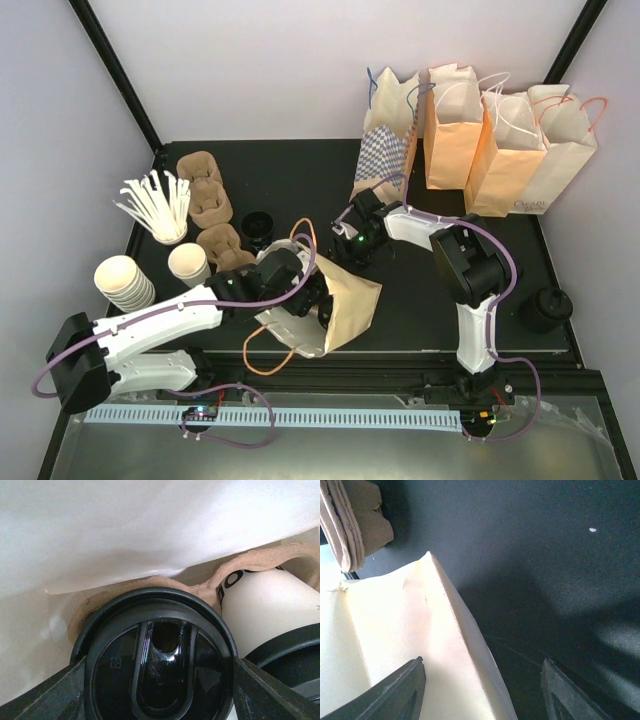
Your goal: Pack the takeout coffee
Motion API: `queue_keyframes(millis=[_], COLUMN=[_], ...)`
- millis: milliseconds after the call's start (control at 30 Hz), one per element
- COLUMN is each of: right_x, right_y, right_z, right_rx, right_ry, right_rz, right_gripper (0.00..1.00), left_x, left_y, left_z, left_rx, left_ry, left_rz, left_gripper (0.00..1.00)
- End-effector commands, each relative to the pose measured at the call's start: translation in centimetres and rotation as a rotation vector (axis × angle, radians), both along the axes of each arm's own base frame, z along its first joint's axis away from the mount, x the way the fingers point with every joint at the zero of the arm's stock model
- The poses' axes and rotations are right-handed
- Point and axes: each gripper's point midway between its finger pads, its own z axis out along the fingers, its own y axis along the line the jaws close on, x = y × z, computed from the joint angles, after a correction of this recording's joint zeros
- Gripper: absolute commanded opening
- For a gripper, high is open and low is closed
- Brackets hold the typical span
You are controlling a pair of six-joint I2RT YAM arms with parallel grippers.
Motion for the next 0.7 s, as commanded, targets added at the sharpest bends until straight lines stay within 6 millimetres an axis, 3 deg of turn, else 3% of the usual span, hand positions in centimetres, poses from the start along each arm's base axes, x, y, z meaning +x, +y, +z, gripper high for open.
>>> queue_keyframes(millis=[0,400,667], right_x=[-1.0,-0.7,-0.6], right_y=[-0.2,0.0,-0.1], right_z=[0.4,0.4,0.5], right_rx=[-0.011,-0.016,-0.022], right_ry=[0.007,0.007,0.001], right_rz=[0.019,0.026,0.030], right_gripper=[0.66,0.66,0.66], left_x=[-0.8,-2.5,-2.4], left_y=[1.1,2.0,1.9], left_z=[-0.9,-2.8,-1.4], left_rx=[0.053,0.230,0.231], left_ry=[0.044,0.217,0.229], left_rz=[-0.015,-0.042,-0.023], left_gripper=[0.39,0.44,0.55])
